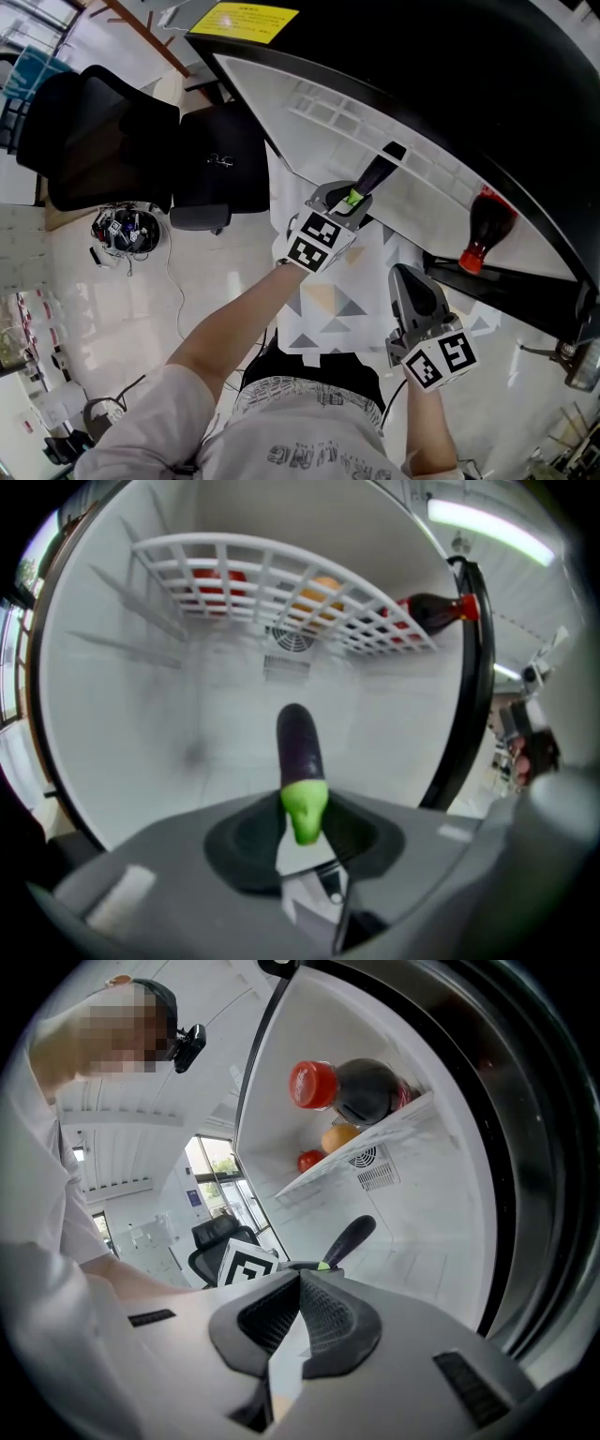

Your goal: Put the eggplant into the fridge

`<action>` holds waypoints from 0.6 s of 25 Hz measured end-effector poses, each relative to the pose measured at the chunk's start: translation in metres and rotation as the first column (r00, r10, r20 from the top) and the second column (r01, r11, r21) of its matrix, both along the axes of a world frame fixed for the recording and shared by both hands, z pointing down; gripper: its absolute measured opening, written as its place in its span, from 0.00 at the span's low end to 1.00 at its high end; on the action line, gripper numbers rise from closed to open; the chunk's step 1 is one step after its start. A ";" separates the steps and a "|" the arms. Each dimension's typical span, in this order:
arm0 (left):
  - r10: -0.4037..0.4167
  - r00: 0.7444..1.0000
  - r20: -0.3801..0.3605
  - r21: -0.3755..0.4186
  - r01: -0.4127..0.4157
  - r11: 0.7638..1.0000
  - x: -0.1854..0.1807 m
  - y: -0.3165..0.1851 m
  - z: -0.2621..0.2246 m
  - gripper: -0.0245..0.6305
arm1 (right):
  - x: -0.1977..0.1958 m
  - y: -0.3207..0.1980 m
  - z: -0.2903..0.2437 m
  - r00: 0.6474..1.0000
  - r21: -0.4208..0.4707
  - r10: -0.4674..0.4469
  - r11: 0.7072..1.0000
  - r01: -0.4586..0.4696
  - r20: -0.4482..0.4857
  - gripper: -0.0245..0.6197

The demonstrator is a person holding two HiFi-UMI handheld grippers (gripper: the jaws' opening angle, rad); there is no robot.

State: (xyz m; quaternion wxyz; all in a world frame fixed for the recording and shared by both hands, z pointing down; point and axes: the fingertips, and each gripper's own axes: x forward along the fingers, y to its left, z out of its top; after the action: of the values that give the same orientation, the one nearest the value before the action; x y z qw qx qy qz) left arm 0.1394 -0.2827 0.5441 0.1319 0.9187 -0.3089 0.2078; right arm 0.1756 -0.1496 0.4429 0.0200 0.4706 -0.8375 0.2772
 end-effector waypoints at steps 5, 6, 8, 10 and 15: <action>-0.012 0.999 0.037 0.002 0.012 1.000 0.008 -0.006 0.010 0.21 | -0.003 -0.002 0.003 1.000 0.017 -0.017 1.000 0.016 0.000 0.04; -0.016 0.999 0.045 0.002 0.015 1.000 0.010 -0.008 0.012 0.21 | -0.004 -0.001 0.003 1.000 0.018 -0.020 1.000 0.020 0.001 0.04; -0.023 0.998 0.062 0.003 0.023 1.000 0.012 -0.011 0.016 0.21 | -0.006 0.000 0.004 1.000 0.021 -0.024 1.000 0.024 0.001 0.04; -0.031 0.997 0.077 0.004 0.031 1.000 0.014 -0.014 0.021 0.21 | -0.007 0.002 0.005 1.000 0.022 -0.025 0.999 0.025 0.000 0.04; -0.059 0.991 0.124 -0.015 0.061 0.998 0.016 -0.017 0.035 0.22 | -0.003 0.009 0.011 1.000 0.012 -0.021 1.000 0.021 -0.003 0.04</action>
State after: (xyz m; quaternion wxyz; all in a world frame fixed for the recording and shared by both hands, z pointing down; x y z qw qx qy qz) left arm 0.1556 -0.2995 0.5791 0.1275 0.8932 -0.3419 0.2629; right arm 0.1721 -0.1402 0.4534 0.0213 0.4624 -0.8439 0.2711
